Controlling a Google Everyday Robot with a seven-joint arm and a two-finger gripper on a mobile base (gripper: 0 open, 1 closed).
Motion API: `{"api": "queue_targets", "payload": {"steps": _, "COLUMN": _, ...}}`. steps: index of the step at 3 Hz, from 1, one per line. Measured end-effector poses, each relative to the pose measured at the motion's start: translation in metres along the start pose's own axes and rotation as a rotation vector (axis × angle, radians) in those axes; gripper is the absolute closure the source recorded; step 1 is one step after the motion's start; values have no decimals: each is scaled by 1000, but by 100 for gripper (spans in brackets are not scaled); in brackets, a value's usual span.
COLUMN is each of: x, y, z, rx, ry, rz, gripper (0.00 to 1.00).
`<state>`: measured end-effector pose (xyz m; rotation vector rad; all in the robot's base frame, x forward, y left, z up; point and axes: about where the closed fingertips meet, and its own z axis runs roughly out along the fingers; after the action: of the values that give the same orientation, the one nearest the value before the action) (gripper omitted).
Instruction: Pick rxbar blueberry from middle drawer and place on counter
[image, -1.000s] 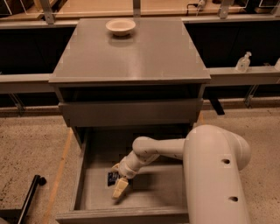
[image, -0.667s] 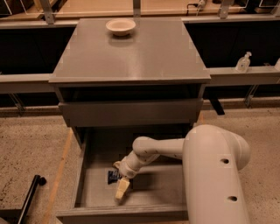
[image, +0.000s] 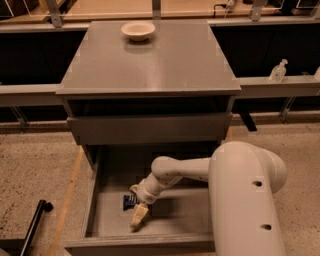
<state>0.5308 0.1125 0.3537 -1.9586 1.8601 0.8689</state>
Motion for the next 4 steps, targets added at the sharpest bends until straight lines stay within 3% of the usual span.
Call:
{"api": "queue_targets", "payload": {"steps": 3, "x": -8, "y": 9, "z": -4, "rx": 42, "ry": 8, "rz": -44, "gripper": 87}}
{"api": "queue_targets", "payload": {"steps": 4, "x": -31, "y": 18, "z": -12, "rx": 56, "ry": -1, "rz": -110, "gripper": 100}}
